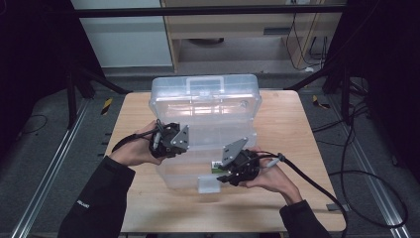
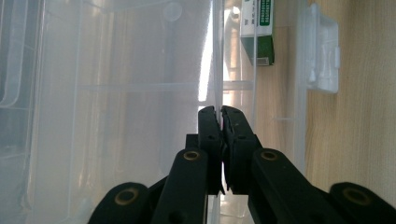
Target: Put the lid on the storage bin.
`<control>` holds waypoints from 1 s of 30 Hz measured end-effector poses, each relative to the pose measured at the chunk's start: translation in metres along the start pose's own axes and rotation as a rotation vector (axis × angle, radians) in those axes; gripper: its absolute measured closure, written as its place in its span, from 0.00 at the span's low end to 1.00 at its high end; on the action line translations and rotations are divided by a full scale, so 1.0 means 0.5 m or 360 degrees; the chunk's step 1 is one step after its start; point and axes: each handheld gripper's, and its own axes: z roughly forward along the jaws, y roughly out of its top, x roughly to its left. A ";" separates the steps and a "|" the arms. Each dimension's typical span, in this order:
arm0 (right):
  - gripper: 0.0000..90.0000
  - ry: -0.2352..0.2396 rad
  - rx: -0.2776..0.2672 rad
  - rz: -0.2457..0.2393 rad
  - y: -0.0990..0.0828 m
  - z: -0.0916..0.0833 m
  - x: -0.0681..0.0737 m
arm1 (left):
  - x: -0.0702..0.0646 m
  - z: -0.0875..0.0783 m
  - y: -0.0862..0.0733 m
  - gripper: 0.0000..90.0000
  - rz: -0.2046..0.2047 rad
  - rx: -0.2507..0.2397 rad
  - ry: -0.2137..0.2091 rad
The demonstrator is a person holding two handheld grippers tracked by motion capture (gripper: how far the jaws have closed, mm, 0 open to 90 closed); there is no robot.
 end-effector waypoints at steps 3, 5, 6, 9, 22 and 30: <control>0.74 -0.0065 -0.0123 0.0044 -0.005 -0.040 -0.003 | 0.000 0.000 0.001 0.96 -0.0004 0.0006 -0.0001; 0.76 -0.0097 -0.0180 0.0093 -0.010 -0.063 -0.011 | 0.000 0.000 0.001 0.96 -0.0006 0.0010 0.0000; 0.76 -0.0118 -0.0199 0.0112 -0.011 -0.071 -0.015 | 0.000 0.000 0.001 0.96 -0.0007 0.0011 0.0001; 0.79 -0.0204 -0.0326 0.0206 -0.014 -0.103 -0.030 | 0.000 0.000 0.002 0.96 -0.0009 0.0015 0.0000; 0.93 -0.0546 -0.0603 0.0642 -0.044 -0.153 -0.129 | 0.001 -0.001 0.001 0.95 -0.0021 0.0015 -0.0003; 1.00 -0.0659 -0.0689 0.0775 -0.059 -0.163 -0.167 | 0.001 0.000 0.000 0.95 -0.0026 0.0011 -0.0003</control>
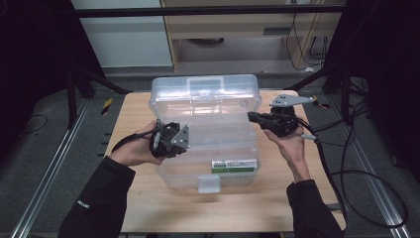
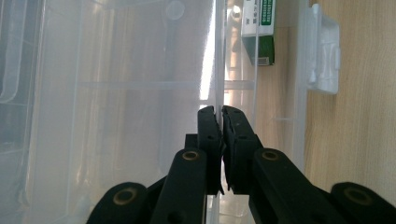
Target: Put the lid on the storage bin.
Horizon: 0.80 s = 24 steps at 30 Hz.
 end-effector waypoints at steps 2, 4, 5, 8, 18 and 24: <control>1.00 -0.0024 -0.0021 0.0015 0.002 0.000 -0.004 | 0.000 0.000 -0.001 0.95 -0.0001 -0.0004 0.0001; 1.00 -0.0056 -0.0053 0.0041 0.004 0.000 -0.010 | -0.001 0.000 -0.001 0.95 -0.0001 -0.0005 0.0003; 1.00 -0.0073 -0.0070 0.0052 0.005 -0.001 -0.012 | -0.001 0.000 -0.001 0.95 0.0000 0.0000 0.0002; 1.00 -0.0085 -0.0098 0.0088 0.006 -0.003 -0.019 | -0.002 0.000 -0.001 0.95 -0.0001 -0.0001 -0.0001; 1.00 -0.0138 -0.0117 0.0173 -0.004 -0.005 -0.030 | -0.009 0.003 -0.003 0.95 -0.0007 0.0000 -0.0004; 1.00 -0.0127 -0.0135 0.0187 -0.013 -0.010 -0.029 | -0.014 0.003 -0.005 0.94 -0.0027 -0.0009 0.0025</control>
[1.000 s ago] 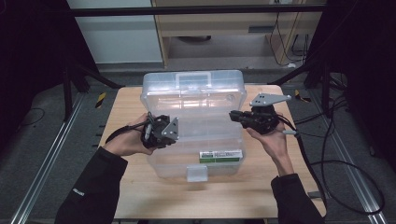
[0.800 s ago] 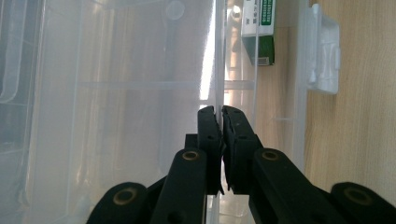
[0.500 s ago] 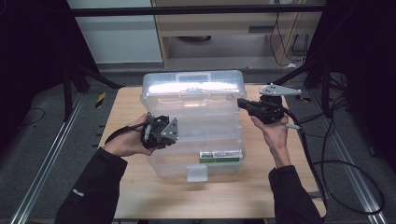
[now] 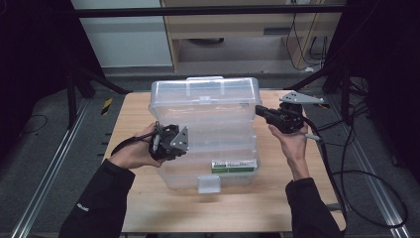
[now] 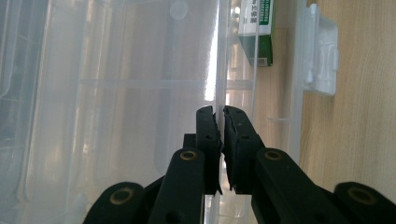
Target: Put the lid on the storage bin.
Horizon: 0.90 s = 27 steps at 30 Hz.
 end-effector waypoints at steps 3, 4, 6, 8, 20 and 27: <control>1.00 0.0001 -0.0002 0.0002 -0.004 -0.004 0.001 | -0.004 0.001 0.000 0.93 -0.0004 0.0003 0.0009; 1.00 0.0000 -0.0002 0.0002 -0.005 -0.005 0.002 | -0.006 0.001 -0.001 0.93 -0.0007 -0.0006 0.0016; 1.00 0.0009 -0.0004 0.0001 -0.010 -0.007 0.004 | -0.008 0.002 -0.003 0.92 -0.0015 -0.0013 0.0019; 1.00 0.0016 -0.0004 0.0012 -0.015 -0.009 0.004 | -0.011 0.004 -0.005 0.92 -0.0020 -0.0023 0.0022; 1.00 0.0052 0.0000 0.0016 -0.041 -0.016 0.014 | -0.021 -0.002 -0.024 0.86 -0.0170 -0.0153 0.0044; 1.00 0.0056 0.0001 0.0012 -0.047 -0.017 0.014 | -0.019 -0.039 -0.044 0.84 -0.0325 -0.0360 0.0077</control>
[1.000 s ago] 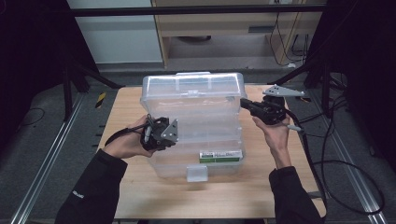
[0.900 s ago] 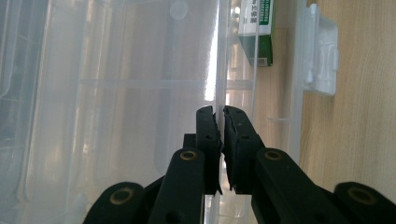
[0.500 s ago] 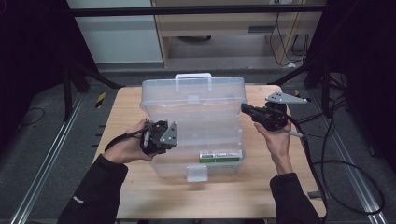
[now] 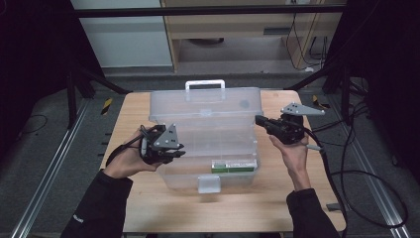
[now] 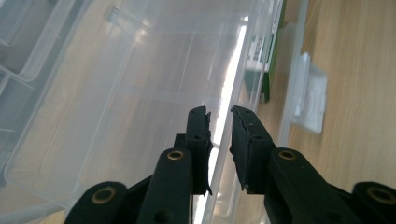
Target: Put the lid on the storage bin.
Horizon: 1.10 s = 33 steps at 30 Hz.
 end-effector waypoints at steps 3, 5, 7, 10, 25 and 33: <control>1.00 0.0007 0.0002 0.0000 0.000 0.000 0.000 | 0.004 -0.007 -0.007 0.85 -0.0044 -0.0032 0.0047; 1.00 0.0006 0.0003 0.0000 0.000 -0.001 0.000 | 0.008 -0.010 -0.012 0.85 -0.0085 -0.0060 0.0070; 1.00 0.0005 0.0004 -0.0005 -0.001 -0.001 0.000 | 0.012 -0.012 -0.019 0.85 -0.0155 -0.0101 0.0105; 1.00 0.0010 0.0011 0.0000 -0.001 -0.001 0.000 | 0.016 -0.014 -0.030 0.84 -0.0243 -0.0147 0.0143; 1.00 0.0023 0.0051 -0.0011 -0.013 -0.001 -0.001 | 0.031 -0.017 -0.096 0.94 -0.0634 -0.0343 0.0475; 1.00 0.0023 0.0073 -0.0018 -0.019 -0.001 0.002 | 0.031 -0.029 -0.118 0.95 -0.0745 -0.0391 0.0509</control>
